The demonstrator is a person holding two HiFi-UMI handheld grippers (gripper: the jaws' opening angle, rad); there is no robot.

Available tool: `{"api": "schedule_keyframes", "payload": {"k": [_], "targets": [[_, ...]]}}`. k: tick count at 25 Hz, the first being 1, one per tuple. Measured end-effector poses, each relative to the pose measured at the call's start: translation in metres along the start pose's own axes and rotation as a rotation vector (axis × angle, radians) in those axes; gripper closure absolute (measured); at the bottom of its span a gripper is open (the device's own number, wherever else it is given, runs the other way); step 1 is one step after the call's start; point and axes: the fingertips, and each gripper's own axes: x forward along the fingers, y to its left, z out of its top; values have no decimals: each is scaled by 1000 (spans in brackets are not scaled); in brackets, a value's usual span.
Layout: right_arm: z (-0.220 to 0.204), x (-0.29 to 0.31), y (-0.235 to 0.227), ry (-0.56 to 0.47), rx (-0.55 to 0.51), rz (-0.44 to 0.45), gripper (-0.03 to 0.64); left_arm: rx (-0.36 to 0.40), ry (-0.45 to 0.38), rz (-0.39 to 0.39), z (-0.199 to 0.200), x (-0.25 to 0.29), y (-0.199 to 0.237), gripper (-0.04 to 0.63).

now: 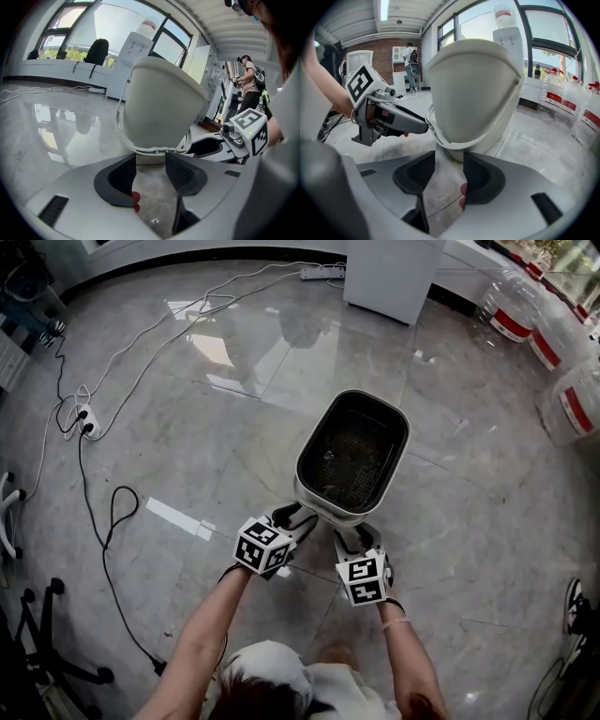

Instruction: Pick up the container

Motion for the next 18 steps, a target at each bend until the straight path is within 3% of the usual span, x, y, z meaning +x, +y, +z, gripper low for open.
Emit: {"api": "schedule_keyframes", "payload": {"k": [10, 14, 18], "targets": [[18, -27, 14, -79, -51, -51, 428, 64, -91, 48, 19, -40, -15, 408], [28, -42, 11, -144, -5, -107, 428, 77, -159, 62, 35, -59, -28, 408], [33, -54, 7, -161, -30, -165, 428, 101, -179, 72, 43, -70, -32, 408]]}}
